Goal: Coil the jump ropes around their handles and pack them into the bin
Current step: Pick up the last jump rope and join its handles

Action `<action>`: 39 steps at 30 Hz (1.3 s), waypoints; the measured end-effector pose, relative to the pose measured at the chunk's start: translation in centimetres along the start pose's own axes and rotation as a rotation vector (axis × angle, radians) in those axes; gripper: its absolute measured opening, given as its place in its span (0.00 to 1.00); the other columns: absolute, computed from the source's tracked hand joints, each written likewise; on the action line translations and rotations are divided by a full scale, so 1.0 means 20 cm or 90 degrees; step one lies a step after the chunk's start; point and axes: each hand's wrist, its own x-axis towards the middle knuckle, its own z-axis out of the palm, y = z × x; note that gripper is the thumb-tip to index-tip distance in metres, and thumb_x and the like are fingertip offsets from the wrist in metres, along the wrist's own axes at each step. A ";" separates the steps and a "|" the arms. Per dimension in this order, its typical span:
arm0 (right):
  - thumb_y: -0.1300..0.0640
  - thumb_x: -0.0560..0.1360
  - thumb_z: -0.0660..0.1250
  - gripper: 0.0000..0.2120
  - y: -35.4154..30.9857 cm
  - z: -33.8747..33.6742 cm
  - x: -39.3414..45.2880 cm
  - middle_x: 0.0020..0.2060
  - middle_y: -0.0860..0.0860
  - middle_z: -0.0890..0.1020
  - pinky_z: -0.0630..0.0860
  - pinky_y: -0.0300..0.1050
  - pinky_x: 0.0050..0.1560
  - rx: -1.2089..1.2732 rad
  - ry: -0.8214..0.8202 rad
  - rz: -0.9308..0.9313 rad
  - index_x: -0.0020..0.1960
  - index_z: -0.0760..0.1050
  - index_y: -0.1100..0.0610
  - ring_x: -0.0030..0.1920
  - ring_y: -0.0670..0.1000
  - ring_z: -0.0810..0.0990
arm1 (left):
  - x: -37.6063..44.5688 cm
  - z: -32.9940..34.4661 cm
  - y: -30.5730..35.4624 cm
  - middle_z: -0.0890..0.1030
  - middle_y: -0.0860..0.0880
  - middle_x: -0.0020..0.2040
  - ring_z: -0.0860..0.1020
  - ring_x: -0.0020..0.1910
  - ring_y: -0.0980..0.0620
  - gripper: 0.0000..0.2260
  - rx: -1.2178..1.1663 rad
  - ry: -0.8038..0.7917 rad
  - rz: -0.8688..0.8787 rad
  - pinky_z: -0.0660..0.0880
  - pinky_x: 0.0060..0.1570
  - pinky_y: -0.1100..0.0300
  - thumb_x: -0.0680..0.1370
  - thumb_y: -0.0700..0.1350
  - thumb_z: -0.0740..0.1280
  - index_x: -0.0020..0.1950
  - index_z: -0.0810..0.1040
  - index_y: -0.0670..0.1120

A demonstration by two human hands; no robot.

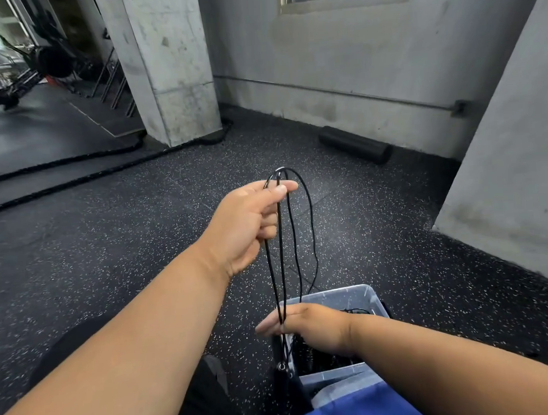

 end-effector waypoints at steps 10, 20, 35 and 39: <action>0.59 0.82 0.59 0.13 0.06 0.04 0.03 0.49 0.54 0.85 0.76 0.48 0.64 0.133 0.023 0.056 0.54 0.83 0.58 0.51 0.50 0.82 | 0.07 -0.05 0.09 0.64 0.56 0.31 0.59 0.29 0.58 0.12 0.021 0.065 0.005 0.58 0.26 0.66 0.87 0.44 0.63 0.64 0.82 0.41; 0.51 0.86 0.56 0.16 0.05 -0.02 0.01 0.43 0.44 0.86 0.76 0.48 0.51 0.078 0.096 0.082 0.53 0.81 0.54 0.43 0.48 0.77 | 0.16 -0.16 0.10 0.71 0.54 0.33 0.65 0.30 0.58 0.09 -0.002 0.122 0.023 0.62 0.27 0.67 0.85 0.43 0.65 0.58 0.84 0.42; 0.54 0.88 0.54 0.17 -0.06 -0.17 -0.01 0.45 0.56 0.87 0.77 0.49 0.52 0.181 0.205 -0.049 0.58 0.81 0.56 0.46 0.50 0.82 | 0.07 -0.09 -0.33 0.83 0.48 0.43 0.81 0.39 0.56 0.07 0.048 0.017 -0.175 0.82 0.44 0.61 0.86 0.41 0.65 0.56 0.82 0.42; 0.51 0.88 0.53 0.18 -0.05 -0.17 -0.02 0.45 0.56 0.87 0.77 0.60 0.54 0.181 0.180 -0.032 0.61 0.81 0.55 0.45 0.52 0.80 | 0.07 -0.10 -0.30 0.84 0.48 0.42 0.81 0.38 0.56 0.06 0.035 0.043 -0.162 0.82 0.41 0.61 0.85 0.43 0.67 0.52 0.82 0.43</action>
